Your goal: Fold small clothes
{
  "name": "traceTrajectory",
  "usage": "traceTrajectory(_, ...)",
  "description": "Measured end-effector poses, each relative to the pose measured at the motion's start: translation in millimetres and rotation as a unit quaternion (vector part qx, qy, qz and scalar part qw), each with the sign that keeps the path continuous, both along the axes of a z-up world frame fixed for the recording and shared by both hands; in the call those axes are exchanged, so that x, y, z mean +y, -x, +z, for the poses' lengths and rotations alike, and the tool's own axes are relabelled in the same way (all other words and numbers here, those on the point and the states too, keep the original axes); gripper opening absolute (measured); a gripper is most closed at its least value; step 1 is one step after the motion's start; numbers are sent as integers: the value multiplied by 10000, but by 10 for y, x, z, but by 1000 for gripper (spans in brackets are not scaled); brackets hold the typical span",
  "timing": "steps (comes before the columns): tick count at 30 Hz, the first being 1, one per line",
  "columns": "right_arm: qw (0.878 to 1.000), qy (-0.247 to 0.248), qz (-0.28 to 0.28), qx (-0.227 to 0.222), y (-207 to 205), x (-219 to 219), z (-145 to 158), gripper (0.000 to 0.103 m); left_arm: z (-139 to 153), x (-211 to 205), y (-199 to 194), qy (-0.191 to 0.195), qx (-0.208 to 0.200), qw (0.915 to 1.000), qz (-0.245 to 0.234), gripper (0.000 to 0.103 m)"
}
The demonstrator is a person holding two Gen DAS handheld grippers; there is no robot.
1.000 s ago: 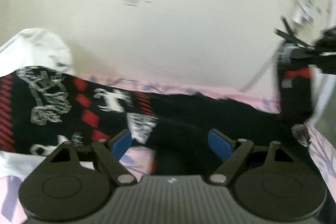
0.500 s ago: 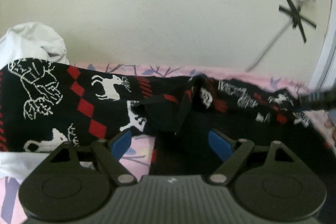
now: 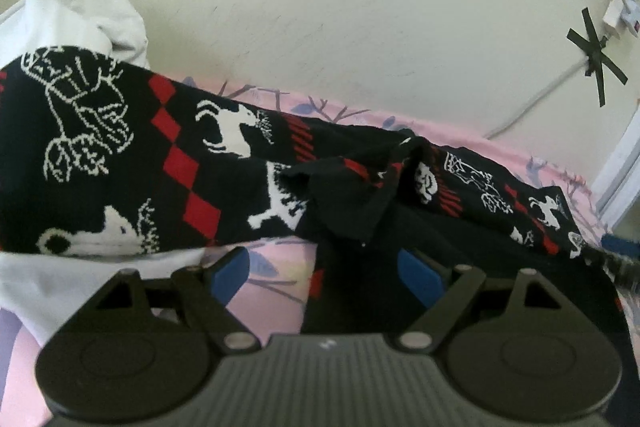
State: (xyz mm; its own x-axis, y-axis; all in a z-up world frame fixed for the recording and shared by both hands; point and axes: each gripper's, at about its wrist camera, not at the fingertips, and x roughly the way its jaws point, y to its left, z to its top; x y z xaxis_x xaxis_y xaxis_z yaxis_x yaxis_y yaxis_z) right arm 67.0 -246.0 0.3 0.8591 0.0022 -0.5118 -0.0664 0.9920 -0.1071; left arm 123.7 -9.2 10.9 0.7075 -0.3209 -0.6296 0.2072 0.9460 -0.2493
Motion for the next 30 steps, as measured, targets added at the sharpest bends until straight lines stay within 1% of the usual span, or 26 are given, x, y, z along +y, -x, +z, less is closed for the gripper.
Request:
traceTrajectory(1, 9997, 237, 92, 24, 0, 61, -60, 58, 1, 0, 4, 1, -8, 10000, 5, 84)
traceTrajectory(2, 9987, 488, 138, 100, -17, 92, -121, 51, 3, -1, 10, -4, -18, 10000, 5, 84)
traceTrajectory(3, 9972, 700, 90, 231, -56, 100, -177, 24, 3, -3, 15, -14, -29, 10000, -1, 84)
traceTrajectory(4, 9978, 641, 33, 173, -65, 53, -173, 0, 5, -7, 15, -23, -33, 10000, 0, 83)
traceTrajectory(5, 9979, 593, -176, 183, -86, -21, -149, 0, 8, -4, 21, -24, -36, 10000, 6, 83)
traceTrajectory(7, 9980, 237, -583, -2, -67, -236, -51, 0, 10, 17, 14, 3, -25, 10000, 39, 83)
traceTrajectory(9, 9960, -52, -888, 73, -48, -393, -55, 0, 9, 41, -3, 58, 12, 10000, 76, 83)
traceTrajectory(10, 9952, -89, -958, 180, -38, -413, -96, 3, 8, 49, -13, 95, 37, 9999, 70, 83)
traceTrajectory(11, 9951, -46, -941, 294, -25, -387, -138, 11, 14, 58, -13, 119, 50, 9999, 65, 83)
traceTrajectory(12, 9949, 144, -961, 274, 17, -317, -133, 25, 19, 63, -10, 128, 43, 9999, 62, 83)
traceTrajectory(13, 9952, 284, -935, 97, 90, -245, -87, 47, 32, 65, 0, 125, 15, 9999, 63, 83)
traceTrajectory(14, 9961, 275, -839, -83, 189, -170, -20, 50, 53, 69, 21, 121, -37, 9999, 74, 83)
traceTrajectory(16, 9975, 47, -628, -309, 343, -42, 106, 49, 109, 96, 68, 108, -199, 9997, 126, 83)
traceTrajectory(18, 9974, -406, -330, -492, 467, 99, 201, 49, 182, 163, 105, 152, -303, 9992, 219, 83)
traceTrajectory(19, 9967, -638, -139, -489, 488, 185, 235, 49, 232, 245, 135, 250, -327, 9987, 316, 83)
traceTrajectory(20, 9959, -767, 70, -466, 472, 279, 258, 49, 283, 357, 170, 385, -333, 9978, 421, 83)
traceTrajectory(21, 9958, -730, 289, -469, 428, 408, 286, 48, 327, 456, 215, 503, -341, 9968, 512, 83)
traceTrajectory(22, 9961, -532, 494, -494, 360, 549, 315, 48, 388, 618, 298, 618, -376, 9953, 650, 83)
traceTrajectory(23, 9958, -205, 705, -538, 273, 722, 343, 48, 431, 744, 371, 641, -430, 9940, 777, 83)
traceTrajectory(25, 9870, 731, 1229, -734, 87, 1161, 388, 50, 544, 1054, 620, 483, -646, 9906, 1109, 83)
traceTrajectory(26, 9770, 1249, 1505, -845, -18, 1377, 379, 51, 594, 1183, 736, 365, -741, 9885, 1263, 83)
traceTrajectory(27, 9620, 1840, 1777, -953, -136, 1606, 332, 53, 638, 1325, 865, 240, -826, 9863, 1405, 84)
traceTrajectory(28, 9453, 2379, 1978, -1030, -260, 1787, 259, 53, 683, 1471, 991, 111, -884, 9841, 1536, 84)
traceTrajectory(29, 9254, 2915, 2158, -1096, -390, 1977, 158, 53, 724, 1594, 1088, 18, -912, 9819, 1661, 84)
traceTrajectory(30, 9073, 3327, 2300, -1149, -507, 2118, 62, 50, 757, 1726, 1184, -52, -927, 9795, 1790, 84)
